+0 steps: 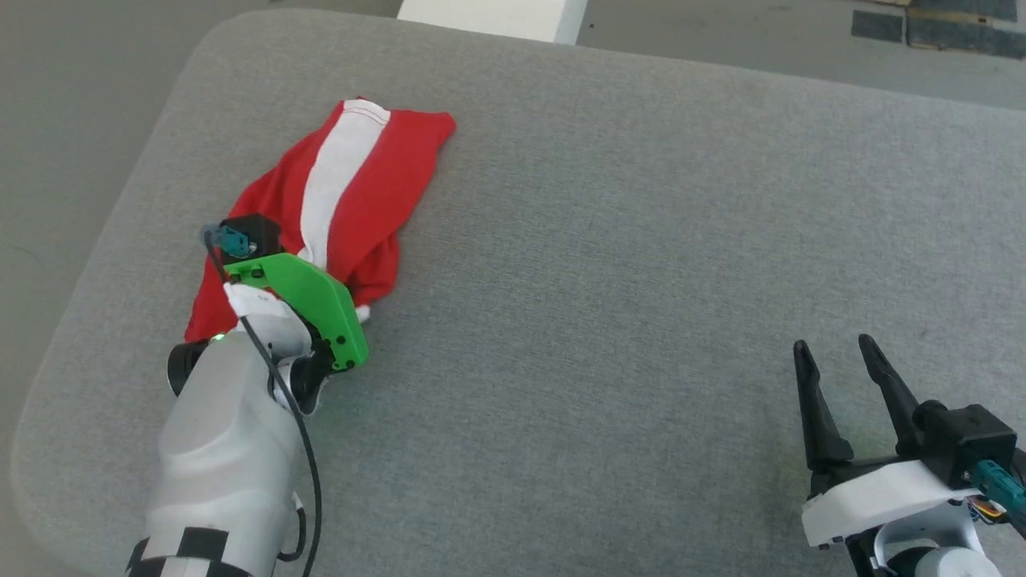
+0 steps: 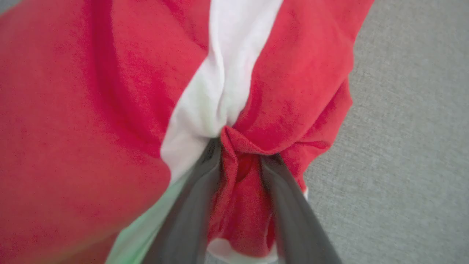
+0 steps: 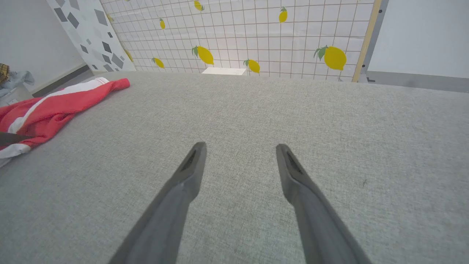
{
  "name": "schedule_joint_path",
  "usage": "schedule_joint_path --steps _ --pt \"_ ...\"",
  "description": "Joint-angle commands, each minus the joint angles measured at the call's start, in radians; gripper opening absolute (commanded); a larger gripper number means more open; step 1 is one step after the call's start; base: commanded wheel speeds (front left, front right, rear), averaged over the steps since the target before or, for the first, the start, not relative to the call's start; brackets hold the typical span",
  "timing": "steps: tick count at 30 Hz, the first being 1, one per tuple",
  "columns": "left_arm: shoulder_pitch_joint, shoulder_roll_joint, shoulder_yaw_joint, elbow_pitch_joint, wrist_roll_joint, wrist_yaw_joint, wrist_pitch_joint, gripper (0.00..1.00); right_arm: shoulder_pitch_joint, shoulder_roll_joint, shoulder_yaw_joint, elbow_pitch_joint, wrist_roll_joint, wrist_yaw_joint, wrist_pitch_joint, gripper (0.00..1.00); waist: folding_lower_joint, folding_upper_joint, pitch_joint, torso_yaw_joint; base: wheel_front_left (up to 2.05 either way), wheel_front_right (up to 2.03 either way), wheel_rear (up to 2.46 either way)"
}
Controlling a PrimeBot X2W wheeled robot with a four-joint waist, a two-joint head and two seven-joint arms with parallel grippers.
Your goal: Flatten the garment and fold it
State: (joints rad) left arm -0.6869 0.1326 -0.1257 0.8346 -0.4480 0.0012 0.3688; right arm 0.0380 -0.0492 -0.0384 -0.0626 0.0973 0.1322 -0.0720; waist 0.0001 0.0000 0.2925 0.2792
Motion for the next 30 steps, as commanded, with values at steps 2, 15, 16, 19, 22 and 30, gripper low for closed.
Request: schedule_joint_path --steps 2,15,16,19,22,30 --pt "-0.004 -0.009 -0.004 0.022 0.014 0.002 -0.057 0.0 -0.022 -0.001 0.007 0.015 0.013 -0.002 -0.014 1.0 -0.0001 0.0 -0.019 -0.001 0.0 0.0 0.0" --pt "-0.32 0.051 -0.07 -0.181 0.002 -0.126 -0.264 0.0 -0.023 -0.001 0.039 0.128 0.1 -0.002 -0.095 1.0 -0.0001 0.0 -0.166 -0.108 0.0 0.0 0.0" --pt "-0.343 0.05 -0.085 -0.203 -0.006 -0.128 -0.259 0.0 -0.022 -0.001 0.039 0.136 0.106 -0.002 -0.101 1.0 -0.0001 0.0 -0.171 -0.121 0.0 0.0 0.0" --pt "-0.404 0.046 -0.145 -0.277 -0.058 -0.131 -0.233 0.0 -0.022 -0.001 0.037 0.163 0.124 -0.002 -0.118 1.0 -0.0001 0.0 -0.189 -0.168 0.0 0.0 0.0" --pt "-0.431 0.039 -0.211 -0.338 -0.128 -0.131 -0.205 0.0 -0.021 -0.001 0.031 0.181 0.133 -0.002 -0.13 1.0 -0.0001 0.0 -0.197 -0.208 0.0 0.0 0.0" --pt "-0.319 0.023 -0.41 -0.424 -0.308 -0.132 -0.166 0.0 -0.035 -0.001 0.005 0.209 0.144 -0.002 -0.151 1.0 -0.0001 0.0 -0.184 -0.306 0.0 0.0 0.0"
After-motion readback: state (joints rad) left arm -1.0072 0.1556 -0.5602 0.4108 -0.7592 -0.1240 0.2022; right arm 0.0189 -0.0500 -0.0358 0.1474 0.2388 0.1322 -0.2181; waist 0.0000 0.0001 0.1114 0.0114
